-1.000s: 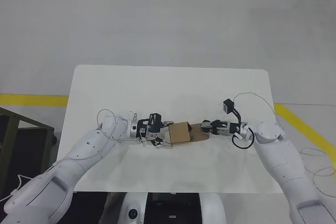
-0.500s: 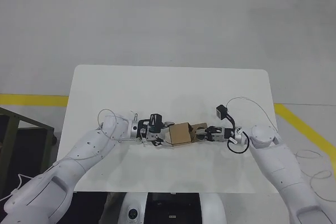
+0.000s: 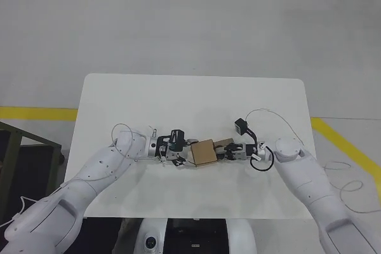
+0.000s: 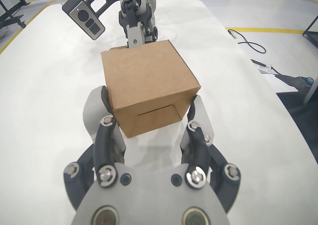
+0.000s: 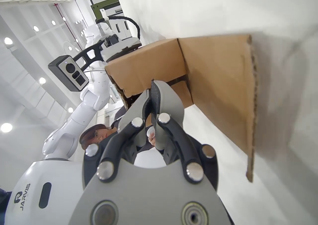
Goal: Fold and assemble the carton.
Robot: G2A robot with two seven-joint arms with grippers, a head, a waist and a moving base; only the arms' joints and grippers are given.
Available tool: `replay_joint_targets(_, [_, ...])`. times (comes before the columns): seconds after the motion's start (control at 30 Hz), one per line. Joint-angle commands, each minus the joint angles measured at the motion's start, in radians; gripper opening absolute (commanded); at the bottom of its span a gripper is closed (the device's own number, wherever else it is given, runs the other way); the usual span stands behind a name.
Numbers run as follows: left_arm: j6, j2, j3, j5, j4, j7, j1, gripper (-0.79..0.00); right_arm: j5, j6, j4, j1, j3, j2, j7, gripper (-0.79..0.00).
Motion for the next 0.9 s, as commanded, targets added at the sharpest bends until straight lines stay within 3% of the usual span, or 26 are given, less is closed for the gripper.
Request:
replay_joint_targets(0.0, [0.001, 0.000, 0.001, 0.002, 0.000, 0.001, -0.001, -0.228, 0.003, -0.004, 0.009, 0.008, -0.013, -0.007, 0.003, -0.785])
replay_joint_targets(0.4, [0.002, 0.001, 0.007, 0.002, 0.003, 0.009, -0.004, -0.203, 0.024, -0.034, 0.083, 0.054, -0.061, -0.038, 0.039, -0.785])
replay_joint_targets(0.67, [0.011, 0.000, 0.009, -0.009, 0.008, 0.004, -0.002, -0.206, 0.028, -0.049, 0.063, 0.029, -0.001, -0.010, 0.068, -0.785])
replay_joint_targets(0.77, [0.019, -0.001, 0.005, -0.025, 0.001, -0.017, 0.004, -0.111, 0.015, -0.028, 0.015, -0.001, 0.020, 0.004, 0.059, -0.785])
replay_joint_targets(0.8, [0.020, 0.000, 0.003, -0.030, -0.005, -0.023, 0.008, 0.000, 0.015, -0.020, -0.003, -0.012, 0.025, 0.007, 0.055, -0.785])
replay_joint_targets(0.87, [0.027, 0.002, -0.005, -0.044, -0.014, -0.045, 0.018, 0.000, 0.013, -0.006, -0.035, -0.033, 0.033, 0.012, 0.046, -0.785])
